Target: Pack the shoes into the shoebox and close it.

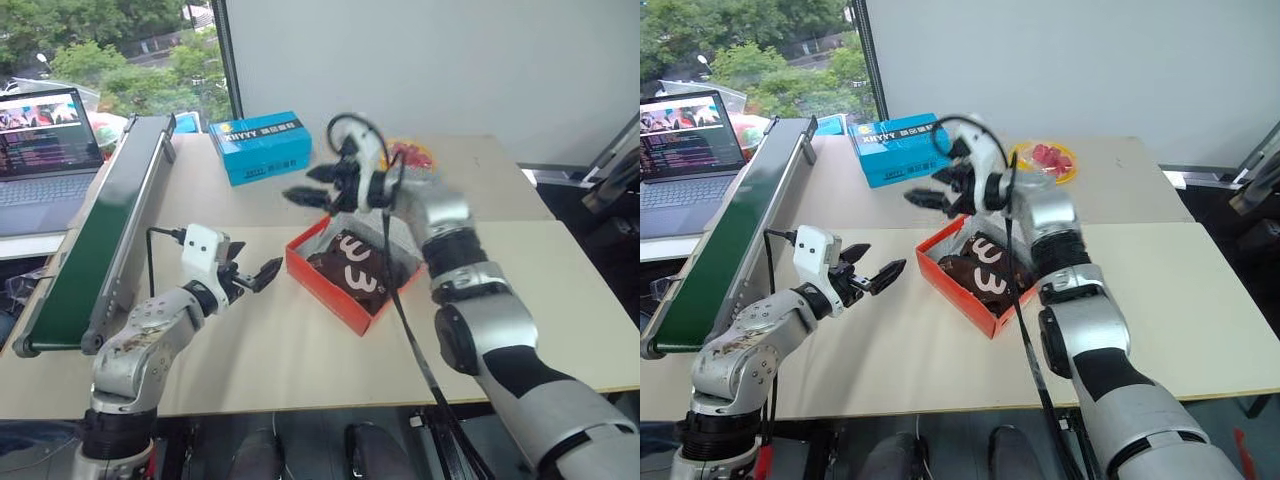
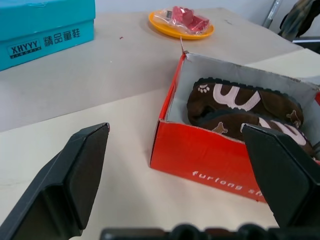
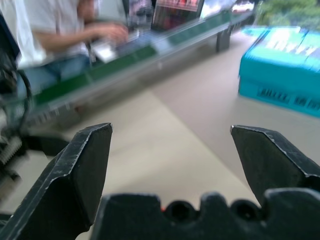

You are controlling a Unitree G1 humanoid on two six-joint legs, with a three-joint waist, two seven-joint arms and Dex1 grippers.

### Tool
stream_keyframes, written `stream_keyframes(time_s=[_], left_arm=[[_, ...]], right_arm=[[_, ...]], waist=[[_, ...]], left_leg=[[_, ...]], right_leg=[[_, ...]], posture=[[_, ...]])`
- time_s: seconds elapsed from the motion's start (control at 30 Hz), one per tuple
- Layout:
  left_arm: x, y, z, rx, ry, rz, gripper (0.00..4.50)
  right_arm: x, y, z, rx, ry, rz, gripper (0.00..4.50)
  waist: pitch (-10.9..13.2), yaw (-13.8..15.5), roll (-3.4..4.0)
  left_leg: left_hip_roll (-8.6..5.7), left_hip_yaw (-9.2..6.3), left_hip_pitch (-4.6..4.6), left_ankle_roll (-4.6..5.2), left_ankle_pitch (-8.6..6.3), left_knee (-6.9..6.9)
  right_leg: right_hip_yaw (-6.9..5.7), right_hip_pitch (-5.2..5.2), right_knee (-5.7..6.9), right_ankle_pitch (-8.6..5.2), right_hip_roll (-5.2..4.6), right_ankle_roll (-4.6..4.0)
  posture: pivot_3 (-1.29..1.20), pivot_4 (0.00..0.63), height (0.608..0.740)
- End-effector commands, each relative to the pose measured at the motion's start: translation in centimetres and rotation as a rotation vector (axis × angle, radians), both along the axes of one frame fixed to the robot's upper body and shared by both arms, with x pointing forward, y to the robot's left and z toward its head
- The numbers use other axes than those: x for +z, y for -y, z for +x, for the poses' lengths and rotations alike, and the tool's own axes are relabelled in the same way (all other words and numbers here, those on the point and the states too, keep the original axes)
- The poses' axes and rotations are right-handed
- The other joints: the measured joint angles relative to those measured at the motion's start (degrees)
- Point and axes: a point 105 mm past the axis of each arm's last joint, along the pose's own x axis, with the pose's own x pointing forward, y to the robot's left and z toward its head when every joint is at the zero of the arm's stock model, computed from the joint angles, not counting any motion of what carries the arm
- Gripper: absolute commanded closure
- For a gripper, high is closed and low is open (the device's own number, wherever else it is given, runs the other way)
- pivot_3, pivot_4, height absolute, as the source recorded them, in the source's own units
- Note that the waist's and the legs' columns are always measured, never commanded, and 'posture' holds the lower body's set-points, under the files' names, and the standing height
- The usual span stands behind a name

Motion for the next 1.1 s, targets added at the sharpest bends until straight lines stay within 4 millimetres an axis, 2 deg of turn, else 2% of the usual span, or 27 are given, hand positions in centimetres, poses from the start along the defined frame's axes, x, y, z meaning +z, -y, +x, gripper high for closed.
stream_keyframes(time_s=[0.03,0.17,0.27,0.33,0.37,0.5,0.63,0.73,0.77,0.83,0.93,1.1], left_arm=[[0.8,1.2,-0.6,-0.184,0.027,0.080,0.00],[0.6,1.8,-0.6,-0.325,0.004,0.141,0.00],[0.9,2.3,0.0,-0.389,0.007,0.148,0.00],[1.1,2.9,0.5,-0.427,0.015,0.156,0.00],[1.2,3.1,0.6,-0.439,0.017,0.156,0.00],[1.4,3.8,0.9,-0.486,0.020,0.165,0.00],[1.6,3.9,1.1,-0.499,0.027,0.176,0.00],[1.7,3.8,1.2,-0.501,0.032,0.187,0.00],[1.8,3.7,1.1,-0.501,0.033,0.189,0.00],[2.0,3.6,1.0,-0.502,0.034,0.192,0.00],[2.1,3.3,0.7,-0.505,0.027,0.202,0.00],[2.7,2.2,-0.1,-0.509,0.012,0.242,0.00]], right_arm=[[-1.9,5.4,-2.9,-0.080,-0.059,-0.085,0.04],[-4.3,10.9,-5.7,-0.233,-0.103,-0.252,0.04],[-5.1,14.5,-6.6,-0.389,-0.126,-0.303,0.04],[-5.2,16.1,-7.3,-0.462,-0.147,-0.291,0.04],[-5.2,16.3,-7.6,-0.476,-0.154,-0.279,0.04],[-6.3,17.5,-8.8,-0.525,-0.194,-0.285,0.99],[-9.0,18.9,-9.5,-0.579,-0.250,-0.336,2.52],[-11.7,20.3,-9.3,-0.650,-0.294,-0.380,3.41],[-12.3,20.5,-9.1,-0.663,-0.300,-0.392,3.87],[-13.0,20.6,-8.6,-0.679,-0.291,-0.388,4.49],[-13.7,20.6,-6.8,-0.714,-0.231,-0.377,4.49],[-15.2,18.4,-3.6,-0.719,-0.196,-0.320,4.49]], waist=[[-0.01,0.82,-0.02],[0.16,1.60,0.27],[0.19,0.49,0.31],[0.20,0.38,0.30],[0.20,0.32,0.30],[0.20,0.07,0.29],[0.21,0.34,0.28],[0.21,0.35,0.28],[0.21,0.31,0.28],[0.21,0.27,0.28],[0.21,0.06,0.28],[0.21,-0.39,0.28]], left_leg=[[-0.05,0.01,-0.21,0.01,0.01,0.04],[-0.18,0.20,-0.84,0.14,0.12,0.17],[-0.24,0.22,-0.81,0.18,0.13,0.21],[-0.24,0.19,-0.77,0.20,0.15,0.23],[-0.21,0.20,-0.70,0.20,0.15,0.24],[-0.22,0.22,-0.64,0.20,0.14,0.25],[-0.22,0.20,-0.73,0.20,0.14,0.27],[-0.24,0.20,-0.77,0.21,0.14,0.37],[-0.23,0.20,-0.78,0.21,0.14,0.40],[-0.23,0.21,-0.78,0.22,0.14,0.47],[-0.20,0.21,-0.78,0.24,0.12,0.54],[-0.10,0.21,-0.78,0.26,0.11,0.59]], right_leg=[[-0.25,0.00,-0.06,-0.02,-0.03,0.02],[-0.13,-0.68,0.05,-0.03,-0.12,0.06],[0.10,-0.72,0.10,0.02,0.02,0.11],[0.03,-0.58,0.09,0.01,0.16,0.12],[0.04,-0.53,0.08,0.01,0.21,0.12],[0.19,-0.50,0.06,0.01,0.24,0.16],[0.14,-0.53,0.06,0.00,0.25,0.20],[0.15,-0.52,0.06,0.02,0.23,0.24],[0.16,-0.52,0.05,0.04,0.24,0.28],[0.20,-0.51,0.06,0.05,0.24,0.31],[0.22,-0.50,0.06,0.06,0.30,0.32],[0.31,-0.53,0.08,0.07,0.45,0.30]], posture=[[0.00,0.150,0.740],[0.00,0.150,0.740],[0.00,0.150,0.740],[0.00,0.150,0.740],[0.00,0.150,0.740],[0.00,0.150,0.740],[0.00,0.150,0.740],[0.00,0.150,0.740],[0.00,0.150,0.740],[0.00,0.150,0.740],[0.00,0.150,0.740],[0.00,0.150,0.740]])
